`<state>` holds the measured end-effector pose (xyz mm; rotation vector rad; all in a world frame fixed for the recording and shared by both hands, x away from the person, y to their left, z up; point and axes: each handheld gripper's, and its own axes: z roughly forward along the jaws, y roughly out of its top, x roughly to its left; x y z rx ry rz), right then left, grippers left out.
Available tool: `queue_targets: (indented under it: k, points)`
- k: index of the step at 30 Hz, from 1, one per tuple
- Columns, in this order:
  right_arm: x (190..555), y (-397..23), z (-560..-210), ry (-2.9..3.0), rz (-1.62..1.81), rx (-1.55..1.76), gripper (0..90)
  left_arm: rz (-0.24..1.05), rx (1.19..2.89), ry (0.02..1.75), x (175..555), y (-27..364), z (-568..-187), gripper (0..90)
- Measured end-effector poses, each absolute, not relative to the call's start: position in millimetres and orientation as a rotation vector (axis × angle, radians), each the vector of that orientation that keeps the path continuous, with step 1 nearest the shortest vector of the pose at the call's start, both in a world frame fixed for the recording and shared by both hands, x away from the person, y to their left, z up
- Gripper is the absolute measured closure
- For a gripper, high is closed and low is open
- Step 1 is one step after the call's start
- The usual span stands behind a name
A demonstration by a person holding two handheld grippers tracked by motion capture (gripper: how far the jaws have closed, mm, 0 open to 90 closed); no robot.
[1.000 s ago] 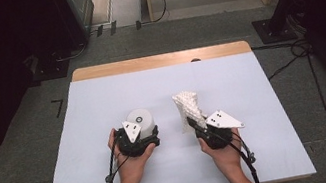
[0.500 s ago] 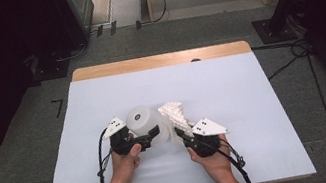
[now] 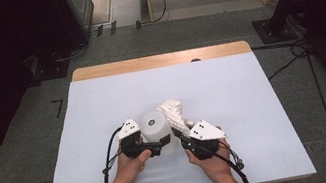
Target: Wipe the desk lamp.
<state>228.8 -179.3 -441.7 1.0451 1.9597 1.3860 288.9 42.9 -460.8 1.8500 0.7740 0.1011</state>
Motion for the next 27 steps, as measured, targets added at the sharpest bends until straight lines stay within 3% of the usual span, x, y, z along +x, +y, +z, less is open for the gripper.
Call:
queue_targets:
  k: [7,19,27]
  points:
    - [226,-180,-435,1.937,1.389,1.001,76.4,0.118,1.879,0.748,288,41,-460,8.8]
    - [231,-168,-456,2.039,1.343,1.035,76.2,0.151,1.723,0.81,294,67,-447,8.9]
    - [233,-173,-454,2.022,1.345,1.055,76.1,0.17,1.826,0.769,290,53,-452,8.8]
